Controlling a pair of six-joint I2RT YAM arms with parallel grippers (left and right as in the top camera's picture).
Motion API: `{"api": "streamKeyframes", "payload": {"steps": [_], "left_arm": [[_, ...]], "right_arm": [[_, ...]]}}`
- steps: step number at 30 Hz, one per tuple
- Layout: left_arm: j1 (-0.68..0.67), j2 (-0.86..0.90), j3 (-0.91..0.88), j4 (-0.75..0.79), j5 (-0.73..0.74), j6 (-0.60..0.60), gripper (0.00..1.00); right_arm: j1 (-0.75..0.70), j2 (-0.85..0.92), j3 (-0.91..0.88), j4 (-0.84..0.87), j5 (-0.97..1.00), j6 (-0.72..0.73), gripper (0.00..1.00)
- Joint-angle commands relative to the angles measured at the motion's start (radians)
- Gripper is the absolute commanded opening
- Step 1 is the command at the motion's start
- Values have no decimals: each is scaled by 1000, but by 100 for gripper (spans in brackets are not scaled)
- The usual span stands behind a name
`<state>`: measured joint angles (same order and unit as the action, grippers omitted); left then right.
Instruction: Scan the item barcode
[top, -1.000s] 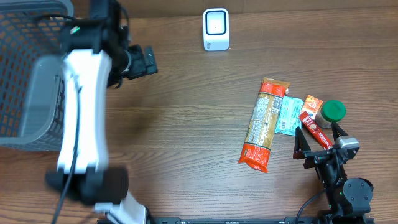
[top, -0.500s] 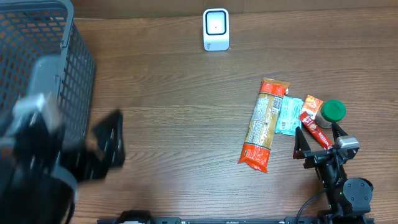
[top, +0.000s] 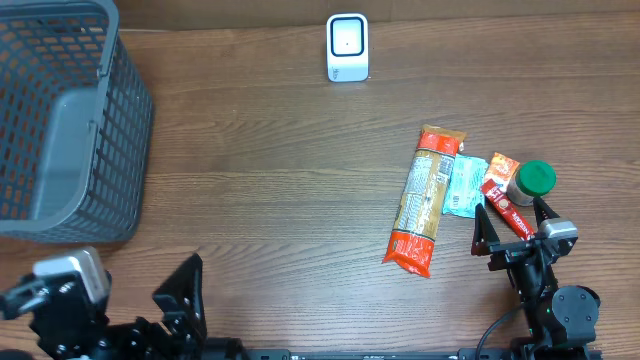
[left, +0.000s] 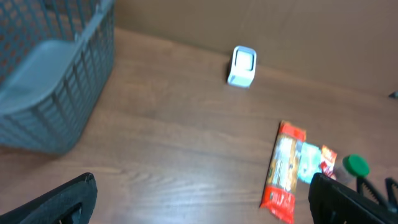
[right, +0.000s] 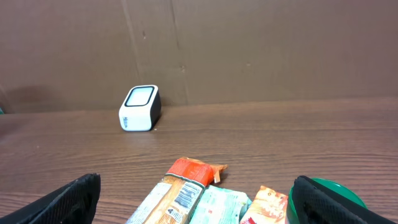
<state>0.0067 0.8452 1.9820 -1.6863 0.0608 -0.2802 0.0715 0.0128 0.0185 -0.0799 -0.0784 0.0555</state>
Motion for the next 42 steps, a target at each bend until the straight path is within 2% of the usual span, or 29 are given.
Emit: {"api": "streamKeyframes", "payload": {"steps": [1, 5, 10, 15, 19, 24, 29, 36, 42], "left_arm": [[0, -68, -100, -3, 10, 19, 99], [1, -155, -264, 18, 10, 19, 99], [35, -287, -542, 237, 11, 18, 99], [53, -418, -810, 551, 102, -5, 100], [53, -526, -1012, 895, 165, -5, 100], [51, -645, -1231, 1304, 176, -5, 100], [51, -785, -1448, 1629, 162, -5, 100], [45, -842, -1633, 1877, 108, -4, 100], [24, -842, -1752, 1908, 50, -5, 99]], "right_arm": [[-6, -10, -11, 3, -2, -4, 100], [-6, -10, -11, 3, -2, -4, 100], [-6, -10, -11, 3, -3, -4, 100], [-6, -10, -11, 3, -3, -4, 100], [-6, -10, -11, 3, -3, -4, 100], [-6, -10, -11, 3, -2, -4, 100], [-6, -10, -11, 3, -3, -4, 100], [-6, -10, -11, 3, -3, -4, 100], [-6, -10, -11, 3, -3, -4, 100]]}}
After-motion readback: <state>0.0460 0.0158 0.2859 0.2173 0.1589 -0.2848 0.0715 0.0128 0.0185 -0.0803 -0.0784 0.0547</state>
